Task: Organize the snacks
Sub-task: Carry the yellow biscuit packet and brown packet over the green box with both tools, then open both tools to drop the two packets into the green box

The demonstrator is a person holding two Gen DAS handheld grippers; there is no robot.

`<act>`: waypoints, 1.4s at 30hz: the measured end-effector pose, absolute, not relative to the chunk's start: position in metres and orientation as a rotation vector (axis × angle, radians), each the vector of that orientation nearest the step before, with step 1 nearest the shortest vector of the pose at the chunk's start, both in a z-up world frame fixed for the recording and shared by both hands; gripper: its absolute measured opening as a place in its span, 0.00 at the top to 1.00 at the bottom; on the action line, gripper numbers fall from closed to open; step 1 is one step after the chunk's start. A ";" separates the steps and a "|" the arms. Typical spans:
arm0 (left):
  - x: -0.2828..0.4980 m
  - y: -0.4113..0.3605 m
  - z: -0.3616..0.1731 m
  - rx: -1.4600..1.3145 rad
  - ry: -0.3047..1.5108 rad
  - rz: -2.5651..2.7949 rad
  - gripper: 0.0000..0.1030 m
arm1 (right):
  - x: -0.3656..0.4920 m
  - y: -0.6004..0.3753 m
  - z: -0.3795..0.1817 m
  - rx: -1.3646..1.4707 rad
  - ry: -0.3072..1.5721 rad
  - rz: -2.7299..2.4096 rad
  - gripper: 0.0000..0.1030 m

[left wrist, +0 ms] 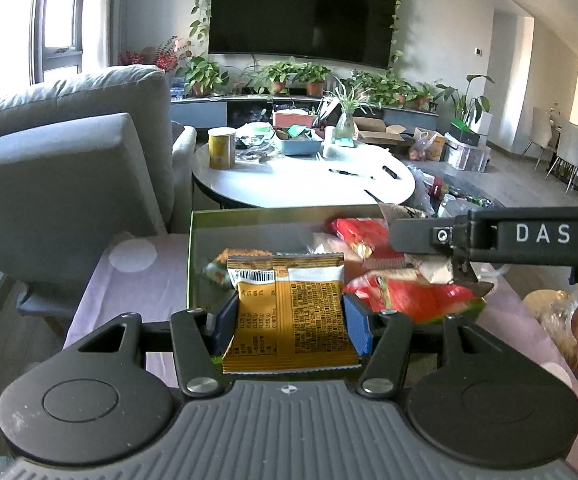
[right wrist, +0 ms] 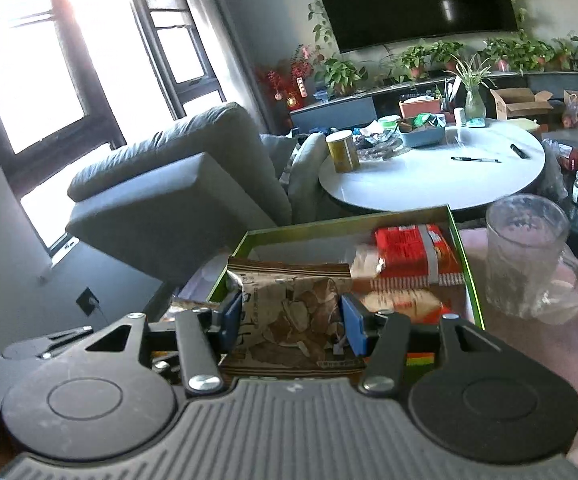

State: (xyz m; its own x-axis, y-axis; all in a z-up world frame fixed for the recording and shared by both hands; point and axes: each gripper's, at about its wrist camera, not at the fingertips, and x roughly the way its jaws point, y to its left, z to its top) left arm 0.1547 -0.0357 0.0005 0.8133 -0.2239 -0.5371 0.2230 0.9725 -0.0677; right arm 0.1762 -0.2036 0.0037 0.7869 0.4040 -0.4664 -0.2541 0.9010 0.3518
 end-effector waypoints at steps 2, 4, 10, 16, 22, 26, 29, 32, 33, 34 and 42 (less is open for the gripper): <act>0.164 -0.037 0.001 0.006 0.576 -0.231 0.49 | 0.184 -0.201 0.006 0.276 0.557 0.346 0.79; 0.171 -0.038 -0.001 0.012 0.581 -0.229 0.49 | 0.191 -0.200 0.005 0.285 0.562 0.341 0.79; 0.195 -0.037 -0.007 0.009 0.603 -0.225 0.49 | 0.213 -0.198 -0.005 0.308 0.596 0.328 0.79; 0.211 -0.034 -0.016 0.006 0.626 -0.213 0.49 | 0.234 -0.196 -0.014 0.312 0.631 0.321 0.79; 0.222 -0.035 -0.027 0.005 0.648 -0.214 0.49 | 0.250 -0.194 -0.022 0.333 0.657 0.307 0.79; 0.227 -0.037 -0.031 0.007 0.658 -0.219 0.49 | 0.258 -0.192 -0.025 0.331 0.671 0.296 0.78; 0.230 -0.038 -0.034 0.013 0.666 -0.220 0.49 | 0.262 -0.190 -0.027 0.313 0.683 0.290 0.78; 0.232 -0.040 -0.036 0.018 0.669 -0.222 0.49 | 0.265 -0.189 -0.028 0.307 0.689 0.283 0.78; 0.232 -0.040 -0.036 0.019 0.665 -0.219 0.49 | 0.266 -0.188 -0.028 0.308 0.690 0.283 0.78; 0.232 -0.040 -0.035 0.019 0.659 -0.214 0.48 | 0.266 -0.188 -0.027 0.311 0.688 0.282 0.78; 0.221 -0.039 -0.032 0.037 0.629 -0.191 0.38 | 0.251 -0.193 -0.023 0.305 0.651 0.270 0.61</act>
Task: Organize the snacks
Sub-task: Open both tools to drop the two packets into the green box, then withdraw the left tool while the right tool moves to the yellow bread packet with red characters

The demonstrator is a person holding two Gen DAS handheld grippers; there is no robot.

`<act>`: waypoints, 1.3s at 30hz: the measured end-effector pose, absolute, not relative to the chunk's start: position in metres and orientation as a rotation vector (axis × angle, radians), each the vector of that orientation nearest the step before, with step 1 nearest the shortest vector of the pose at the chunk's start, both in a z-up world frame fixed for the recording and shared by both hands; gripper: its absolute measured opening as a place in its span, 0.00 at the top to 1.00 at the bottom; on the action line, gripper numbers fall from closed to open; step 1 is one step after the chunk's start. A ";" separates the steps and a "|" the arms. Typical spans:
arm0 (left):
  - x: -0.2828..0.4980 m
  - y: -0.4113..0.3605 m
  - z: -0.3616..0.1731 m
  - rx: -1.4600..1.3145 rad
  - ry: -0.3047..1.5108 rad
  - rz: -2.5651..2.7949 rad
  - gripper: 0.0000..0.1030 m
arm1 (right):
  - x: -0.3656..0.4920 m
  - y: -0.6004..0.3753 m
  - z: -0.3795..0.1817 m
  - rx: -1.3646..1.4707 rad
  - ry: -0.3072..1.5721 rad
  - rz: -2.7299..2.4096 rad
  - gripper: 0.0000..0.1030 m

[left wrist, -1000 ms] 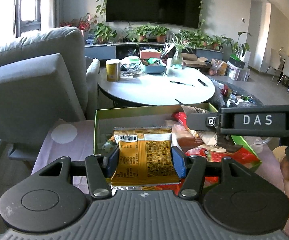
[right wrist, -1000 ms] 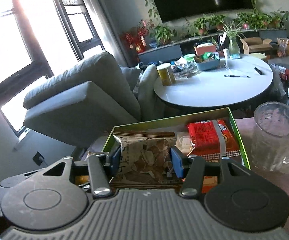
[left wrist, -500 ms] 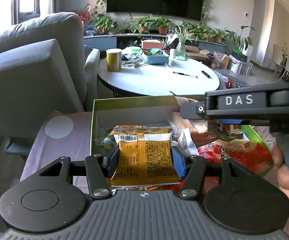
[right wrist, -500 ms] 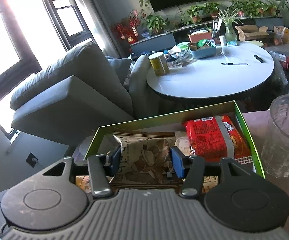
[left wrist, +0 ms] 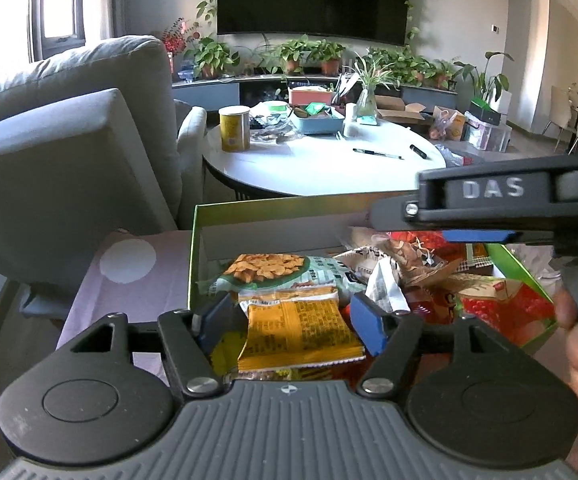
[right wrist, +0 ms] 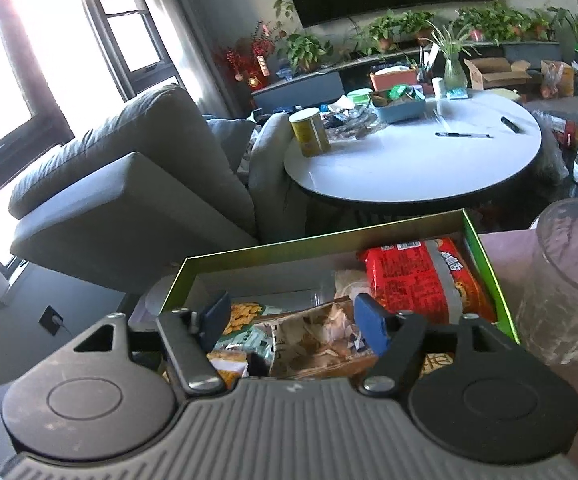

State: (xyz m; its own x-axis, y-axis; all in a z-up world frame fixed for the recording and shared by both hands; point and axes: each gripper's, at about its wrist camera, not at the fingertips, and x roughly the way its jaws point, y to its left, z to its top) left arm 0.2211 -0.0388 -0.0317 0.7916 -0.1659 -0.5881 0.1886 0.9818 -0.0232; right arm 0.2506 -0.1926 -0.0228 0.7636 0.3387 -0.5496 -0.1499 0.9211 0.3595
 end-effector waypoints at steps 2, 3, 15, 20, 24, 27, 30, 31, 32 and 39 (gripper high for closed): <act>0.218 -0.039 -0.031 0.035 0.629 -0.190 0.36 | 0.247 -0.196 -0.022 0.309 0.649 0.270 0.61; 0.215 -0.039 -0.031 0.036 0.628 -0.190 0.35 | 0.243 -0.198 -0.022 0.310 0.648 0.273 0.61; 0.174 -0.033 -0.022 0.025 0.592 -0.180 0.30 | 0.198 -0.213 -0.013 0.251 0.629 0.298 0.53; 0.153 -0.025 -0.022 0.008 0.595 -0.172 0.30 | 0.178 -0.217 -0.011 0.209 0.630 0.304 0.51; 0.134 -0.019 -0.026 0.006 0.602 -0.172 0.29 | 0.154 -0.223 -0.014 0.172 0.639 0.324 0.49; 0.123 -0.014 -0.031 0.001 0.609 -0.161 0.29 | 0.134 -0.228 -0.021 0.118 0.658 0.399 0.48; 0.117 -0.008 -0.035 -0.018 0.623 -0.139 0.29 | 0.106 -0.228 -0.030 0.027 0.670 0.470 0.47; 0.115 -0.006 -0.036 -0.027 0.627 -0.133 0.29 | 0.096 -0.227 -0.034 -0.007 0.675 0.501 0.46; 0.113 -0.005 -0.037 -0.034 0.629 -0.128 0.29 | 0.088 -0.227 -0.038 -0.029 0.682 0.532 0.45; 0.091 -0.006 -0.046 -0.049 0.650 -0.134 0.29 | 0.029 -0.226 -0.071 -0.171 0.744 0.816 0.43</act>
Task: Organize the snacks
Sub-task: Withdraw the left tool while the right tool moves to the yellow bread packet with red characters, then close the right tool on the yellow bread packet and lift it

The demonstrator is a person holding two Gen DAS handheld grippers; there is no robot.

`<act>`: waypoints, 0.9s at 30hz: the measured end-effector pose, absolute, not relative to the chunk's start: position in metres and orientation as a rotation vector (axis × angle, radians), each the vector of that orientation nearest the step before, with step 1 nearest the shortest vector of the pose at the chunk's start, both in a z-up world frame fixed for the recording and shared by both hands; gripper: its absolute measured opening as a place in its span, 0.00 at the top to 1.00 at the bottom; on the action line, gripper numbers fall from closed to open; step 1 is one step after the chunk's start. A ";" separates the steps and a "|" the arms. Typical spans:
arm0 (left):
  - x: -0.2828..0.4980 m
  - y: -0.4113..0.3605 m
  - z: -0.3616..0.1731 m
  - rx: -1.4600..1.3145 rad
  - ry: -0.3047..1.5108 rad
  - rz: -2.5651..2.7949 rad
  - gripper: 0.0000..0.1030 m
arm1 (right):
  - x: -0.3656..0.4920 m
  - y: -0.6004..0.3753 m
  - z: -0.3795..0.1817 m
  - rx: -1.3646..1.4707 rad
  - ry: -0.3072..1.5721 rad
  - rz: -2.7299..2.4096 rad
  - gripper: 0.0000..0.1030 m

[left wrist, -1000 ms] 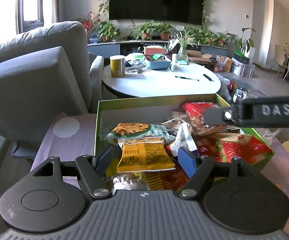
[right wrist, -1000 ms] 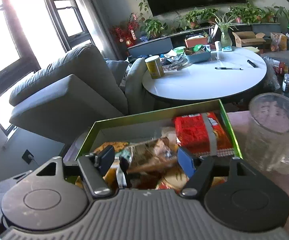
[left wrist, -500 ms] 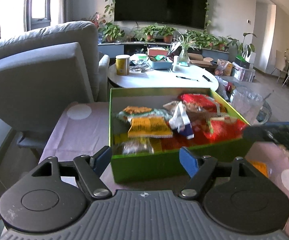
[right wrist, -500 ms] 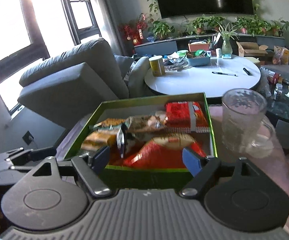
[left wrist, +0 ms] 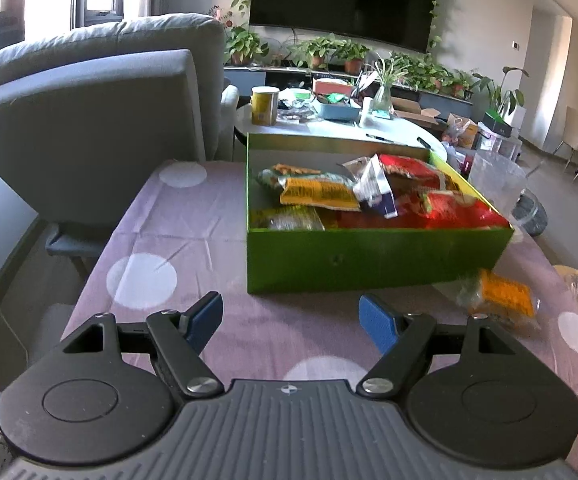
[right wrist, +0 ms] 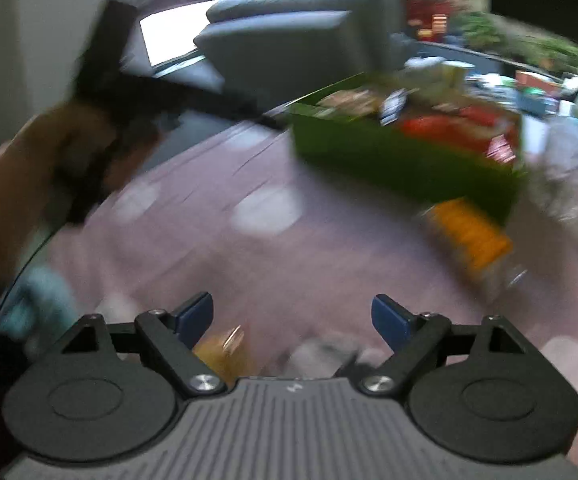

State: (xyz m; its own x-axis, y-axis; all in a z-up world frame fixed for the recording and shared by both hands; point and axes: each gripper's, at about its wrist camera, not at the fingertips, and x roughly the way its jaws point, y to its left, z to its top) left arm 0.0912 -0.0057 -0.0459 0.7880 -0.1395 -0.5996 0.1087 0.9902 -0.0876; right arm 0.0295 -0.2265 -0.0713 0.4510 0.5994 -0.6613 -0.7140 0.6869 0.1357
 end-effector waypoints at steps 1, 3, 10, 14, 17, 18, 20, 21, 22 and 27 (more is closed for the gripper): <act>0.090 -0.006 -0.046 -0.051 0.651 -0.134 0.29 | 0.022 -0.226 -0.073 -0.183 0.744 0.844 0.42; 0.086 -0.008 -0.047 -0.057 0.656 -0.135 0.29 | 0.015 -0.224 -0.075 -0.200 0.752 0.879 0.42; 0.077 -0.015 -0.045 -0.045 0.655 -0.152 0.29 | 0.011 -0.207 -0.094 -0.297 0.794 0.837 0.42; 0.078 -0.020 -0.047 -0.040 0.666 -0.152 0.28 | 0.017 -0.208 -0.102 -0.302 0.795 0.781 0.53; 0.080 -0.028 -0.050 -0.041 0.686 -0.167 0.28 | 0.028 -0.215 -0.098 -0.246 0.789 0.691 0.61; 0.080 -0.032 -0.051 -0.042 0.694 -0.177 0.27 | 0.032 -0.217 -0.096 -0.231 0.780 0.656 0.61; 0.080 -0.041 -0.054 -0.038 0.711 -0.195 0.27 | 0.041 -0.225 -0.093 -0.183 0.767 0.581 0.61; 0.079 -0.046 -0.055 -0.032 0.718 -0.203 0.27 | 0.046 -0.230 -0.090 -0.151 0.759 0.547 0.61; 0.079 -0.050 -0.056 -0.025 0.723 -0.210 0.27 | 0.051 -0.237 -0.086 -0.115 0.741 0.505 0.61; 0.078 -0.073 -0.060 0.017 0.745 -0.249 0.27 | 0.080 -0.265 -0.066 -0.017 0.648 0.277 0.61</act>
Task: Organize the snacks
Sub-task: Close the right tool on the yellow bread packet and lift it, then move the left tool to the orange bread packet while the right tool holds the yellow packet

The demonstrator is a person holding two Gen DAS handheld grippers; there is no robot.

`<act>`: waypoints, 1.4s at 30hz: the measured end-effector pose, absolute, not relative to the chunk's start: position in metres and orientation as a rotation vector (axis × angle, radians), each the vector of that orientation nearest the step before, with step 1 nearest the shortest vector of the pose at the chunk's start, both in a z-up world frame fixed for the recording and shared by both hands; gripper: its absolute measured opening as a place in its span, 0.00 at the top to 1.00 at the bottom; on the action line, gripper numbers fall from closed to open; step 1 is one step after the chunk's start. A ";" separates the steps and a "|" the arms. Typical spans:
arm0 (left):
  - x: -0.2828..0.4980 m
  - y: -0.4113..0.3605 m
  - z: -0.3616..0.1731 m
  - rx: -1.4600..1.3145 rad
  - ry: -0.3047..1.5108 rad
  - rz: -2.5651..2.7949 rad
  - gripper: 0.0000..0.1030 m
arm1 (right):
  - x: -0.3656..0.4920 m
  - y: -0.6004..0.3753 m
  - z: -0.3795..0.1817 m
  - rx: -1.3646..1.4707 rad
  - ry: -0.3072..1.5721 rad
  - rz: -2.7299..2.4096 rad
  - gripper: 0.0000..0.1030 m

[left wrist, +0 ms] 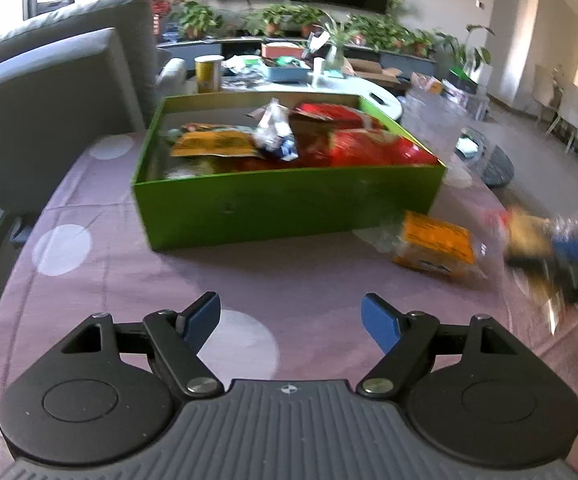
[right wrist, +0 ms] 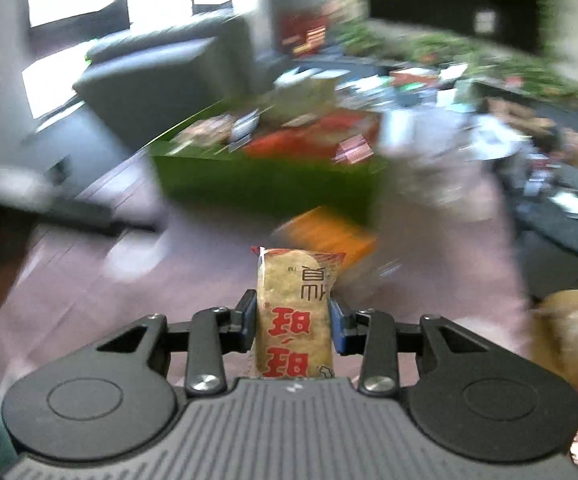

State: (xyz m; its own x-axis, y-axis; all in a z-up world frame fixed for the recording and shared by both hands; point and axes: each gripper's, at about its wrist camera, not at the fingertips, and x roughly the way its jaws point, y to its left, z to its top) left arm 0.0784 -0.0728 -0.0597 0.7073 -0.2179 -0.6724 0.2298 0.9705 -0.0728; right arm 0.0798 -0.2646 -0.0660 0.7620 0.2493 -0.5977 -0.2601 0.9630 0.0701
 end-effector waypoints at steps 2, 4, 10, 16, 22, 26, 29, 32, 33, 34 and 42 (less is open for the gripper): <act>0.078 -0.079 -0.062 0.029 0.752 -0.262 0.27 | 0.097 -0.275 -0.064 -0.006 0.637 0.213 0.61; 0.076 -0.084 -0.064 0.040 0.758 -0.268 0.27 | 0.121 -0.287 -0.068 0.029 0.662 0.155 0.61; 0.077 -0.088 -0.067 0.036 0.774 -0.293 0.27 | 0.174 -0.298 -0.097 0.057 0.764 0.057 0.61; 0.082 -0.093 -0.067 0.039 0.772 -0.308 0.26 | 0.166 -0.283 -0.110 0.036 0.812 0.154 0.61; 0.099 -0.101 -0.064 -0.022 0.782 -0.332 0.26 | 0.149 -0.273 -0.104 0.047 0.808 0.284 0.61; 0.113 -0.117 -0.061 -0.047 0.803 -0.353 0.26 | 0.147 -0.276 -0.101 0.103 0.805 0.300 0.61; 0.123 -0.132 -0.061 -0.041 0.814 -0.360 0.26 | 0.147 -0.287 -0.101 0.200 0.798 0.287 0.61; 0.131 -0.150 -0.064 -0.025 0.827 -0.369 0.26 | 0.144 -0.300 -0.101 0.268 0.777 0.242 0.61; 0.134 -0.157 -0.066 -0.012 0.832 -0.364 0.26 | 0.143 -0.303 -0.101 0.281 0.769 0.223 0.61; 0.136 -0.161 -0.068 -0.002 0.839 -0.356 0.28 | 0.142 -0.306 -0.101 0.290 0.761 0.208 0.61; 0.141 -0.167 -0.075 -0.025 0.850 -0.381 0.35 | 0.143 -0.313 -0.096 0.336 0.706 0.215 0.61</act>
